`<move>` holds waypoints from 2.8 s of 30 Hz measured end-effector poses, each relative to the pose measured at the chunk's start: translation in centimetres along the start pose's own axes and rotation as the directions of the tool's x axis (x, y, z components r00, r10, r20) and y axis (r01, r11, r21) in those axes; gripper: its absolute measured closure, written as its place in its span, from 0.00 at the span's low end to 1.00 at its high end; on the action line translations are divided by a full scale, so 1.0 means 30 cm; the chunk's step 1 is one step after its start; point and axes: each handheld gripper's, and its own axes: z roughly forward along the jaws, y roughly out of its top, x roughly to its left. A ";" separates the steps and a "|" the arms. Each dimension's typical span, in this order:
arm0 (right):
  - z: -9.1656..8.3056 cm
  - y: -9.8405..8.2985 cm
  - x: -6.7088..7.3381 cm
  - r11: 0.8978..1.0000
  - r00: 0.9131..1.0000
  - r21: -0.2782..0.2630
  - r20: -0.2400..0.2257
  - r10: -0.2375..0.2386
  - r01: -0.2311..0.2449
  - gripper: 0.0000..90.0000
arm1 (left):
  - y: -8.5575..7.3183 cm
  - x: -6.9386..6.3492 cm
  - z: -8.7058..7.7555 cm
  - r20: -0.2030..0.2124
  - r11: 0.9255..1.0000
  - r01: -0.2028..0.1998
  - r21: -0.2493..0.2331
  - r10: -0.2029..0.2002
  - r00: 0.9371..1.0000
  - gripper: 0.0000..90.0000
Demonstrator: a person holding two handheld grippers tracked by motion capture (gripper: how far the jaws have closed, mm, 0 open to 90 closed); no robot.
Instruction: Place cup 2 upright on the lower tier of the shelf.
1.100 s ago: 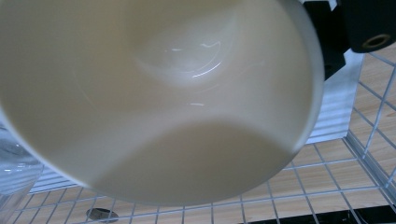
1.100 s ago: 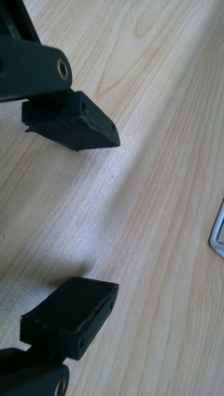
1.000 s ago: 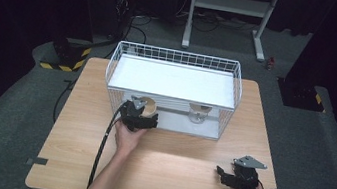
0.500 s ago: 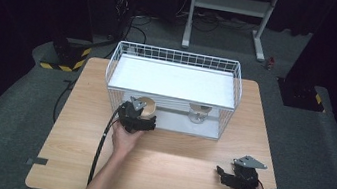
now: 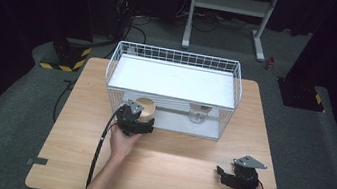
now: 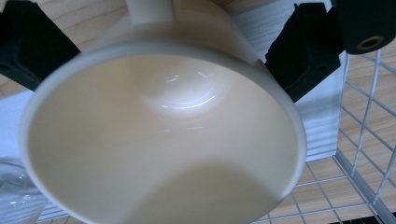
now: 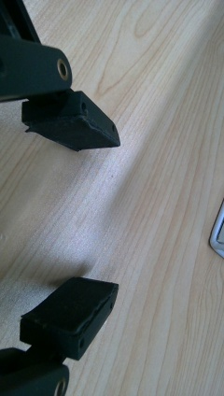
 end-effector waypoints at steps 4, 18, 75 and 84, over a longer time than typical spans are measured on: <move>0.000 0.000 0.000 1.000 1.000 0.000 0.000 0.000 0.000 0.28 | -0.005 0.003 -0.007 -0.003 1.000 -0.009 0.009 0.009 1.000 0.11; 0.000 0.000 0.000 1.000 1.000 0.000 0.000 0.000 0.000 0.28 | -0.016 -0.005 -0.027 -0.021 1.000 -0.012 0.021 0.013 1.000 0.13; 0.000 0.000 0.000 1.000 1.000 0.001 -0.001 0.002 -0.002 0.28 | 0.033 -0.009 0.100 -0.065 0.999 0.049 0.016 -0.048 0.997 0.46; 0.000 0.000 0.000 1.000 1.000 0.000 0.000 0.002 -0.002 0.28 | 0.036 -0.006 0.113 -0.066 0.998 0.058 0.031 -0.056 0.996 0.54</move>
